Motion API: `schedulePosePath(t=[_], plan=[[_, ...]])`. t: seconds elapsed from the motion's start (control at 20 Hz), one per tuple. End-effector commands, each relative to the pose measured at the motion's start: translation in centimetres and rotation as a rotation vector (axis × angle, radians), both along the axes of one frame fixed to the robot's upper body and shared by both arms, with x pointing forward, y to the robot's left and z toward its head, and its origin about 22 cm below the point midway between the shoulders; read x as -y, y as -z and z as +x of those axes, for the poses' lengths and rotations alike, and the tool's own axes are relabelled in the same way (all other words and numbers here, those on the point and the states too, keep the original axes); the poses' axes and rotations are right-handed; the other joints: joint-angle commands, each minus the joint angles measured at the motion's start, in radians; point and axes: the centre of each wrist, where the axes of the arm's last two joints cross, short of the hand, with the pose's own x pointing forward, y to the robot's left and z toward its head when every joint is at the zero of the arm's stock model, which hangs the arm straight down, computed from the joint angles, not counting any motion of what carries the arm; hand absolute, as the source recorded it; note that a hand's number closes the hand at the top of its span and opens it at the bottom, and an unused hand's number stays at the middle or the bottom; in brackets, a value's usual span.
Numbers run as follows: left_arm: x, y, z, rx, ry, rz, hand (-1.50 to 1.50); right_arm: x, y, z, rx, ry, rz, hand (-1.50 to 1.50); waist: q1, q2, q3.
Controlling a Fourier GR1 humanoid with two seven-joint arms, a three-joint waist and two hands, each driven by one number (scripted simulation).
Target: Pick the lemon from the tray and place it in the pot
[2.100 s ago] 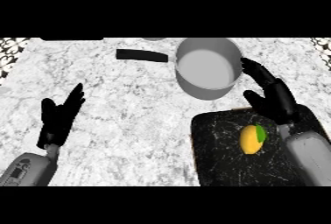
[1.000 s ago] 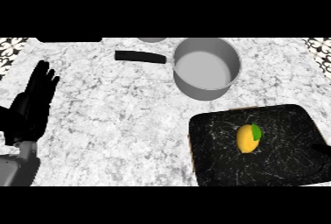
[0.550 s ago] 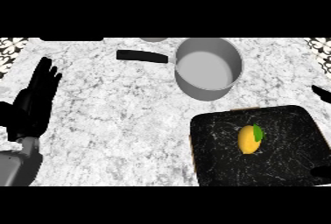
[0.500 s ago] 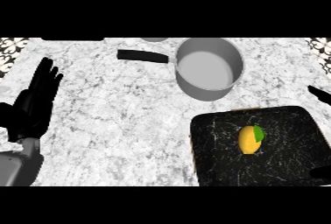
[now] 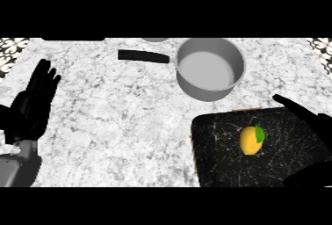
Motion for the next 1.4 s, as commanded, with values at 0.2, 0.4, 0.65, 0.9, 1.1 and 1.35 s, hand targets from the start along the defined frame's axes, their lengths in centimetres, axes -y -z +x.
schedulePosePath(t=[0.2, 0.4, 0.65, 0.9, 1.1, 1.35], plan=[[1.1, 1.6, -1.7, -0.019, 0.008, -0.002, 0.0, -3.4, 0.8, 0.2, -0.055, 0.015, -0.046, -1.5, 0.0, -0.001, 0.0], [0.8, 0.7, -0.1, -0.002, -0.016, -0.012, 0.0, -1.7, 3.0, 1.6, -0.094, 0.088, -0.131, -1.5, -0.002, 0.0, 0.001], [1.0, 1.2, 1.4, 0.012, -0.013, -0.003, 0.0, -2.9, 5.7, 0.9, -0.063, 0.066, -0.096, -1.5, -0.006, 0.001, 0.001], [-0.1, -0.3, -1.3, 0.005, -0.01, -0.008, 0.0, -3.7, 5.5, 1.1, -0.062, 0.062, -0.104, -1.5, -0.003, -0.001, 0.001], [2.3, -0.8, 0.1, 0.012, 0.0, 0.006, 0.0, -3.7, 7.7, 2.5, -0.086, 0.084, -0.152, -1.5, -0.004, 0.0, 0.001], [0.0, -0.7, -2.2, -0.008, -0.005, 0.007, 0.0, -0.5, 7.4, 3.7, -0.103, 0.113, -0.13, -1.5, 0.001, -0.001, 0.001]])
